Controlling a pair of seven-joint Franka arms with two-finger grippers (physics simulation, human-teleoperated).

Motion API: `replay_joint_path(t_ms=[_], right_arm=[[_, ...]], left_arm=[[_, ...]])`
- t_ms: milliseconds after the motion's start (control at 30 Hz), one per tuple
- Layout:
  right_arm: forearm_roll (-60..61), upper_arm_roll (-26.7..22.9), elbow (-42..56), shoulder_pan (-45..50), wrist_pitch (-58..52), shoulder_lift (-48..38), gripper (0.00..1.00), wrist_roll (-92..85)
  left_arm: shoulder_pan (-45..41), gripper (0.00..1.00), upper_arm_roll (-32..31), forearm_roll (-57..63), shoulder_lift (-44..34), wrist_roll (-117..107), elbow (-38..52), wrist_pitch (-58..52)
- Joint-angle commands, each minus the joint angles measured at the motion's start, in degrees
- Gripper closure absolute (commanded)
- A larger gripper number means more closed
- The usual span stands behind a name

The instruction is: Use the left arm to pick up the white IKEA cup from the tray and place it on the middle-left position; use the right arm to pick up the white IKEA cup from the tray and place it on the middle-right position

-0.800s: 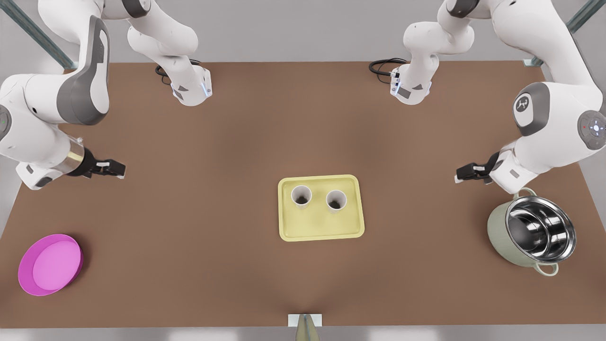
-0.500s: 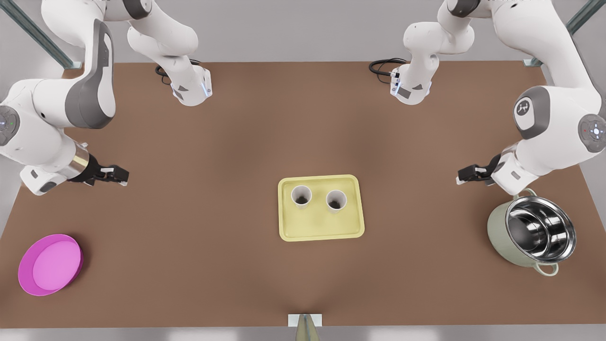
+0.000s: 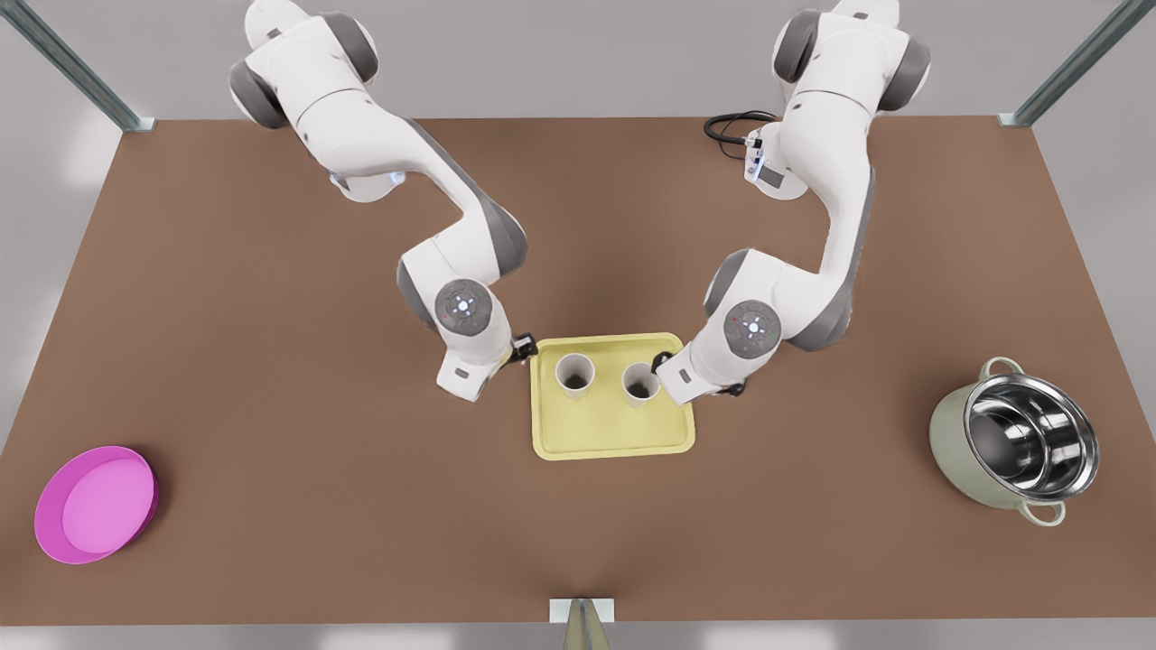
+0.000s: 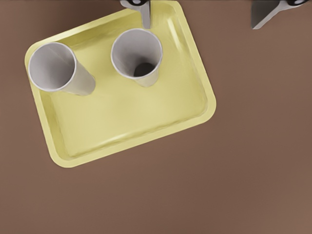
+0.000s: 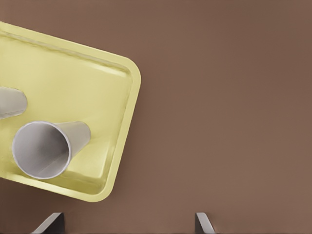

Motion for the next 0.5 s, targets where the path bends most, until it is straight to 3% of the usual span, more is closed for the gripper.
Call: replay_joint_path(t_ms=[0,233,467], right_arm=[[0.1,0.8,0.1,0.9,5.1,1.1,0.0,24.3],[0.0,1.5,0.2,4.2,12.7,7.1,0.0,28.3],[-0.3,1.6,-0.6,4.3,13.4,9.3,0.0,28.0]], left_arm=[[-1.7,0.0,0.0,0.2,0.1,-19.6,-3.4,9.8],[-3.4,0.0,0.4,0.3,-0.6,-20.8,-13.4,19.8],[-3.0,0.0,0.4,0.3,2.1,-20.8,-13.4,23.8]])
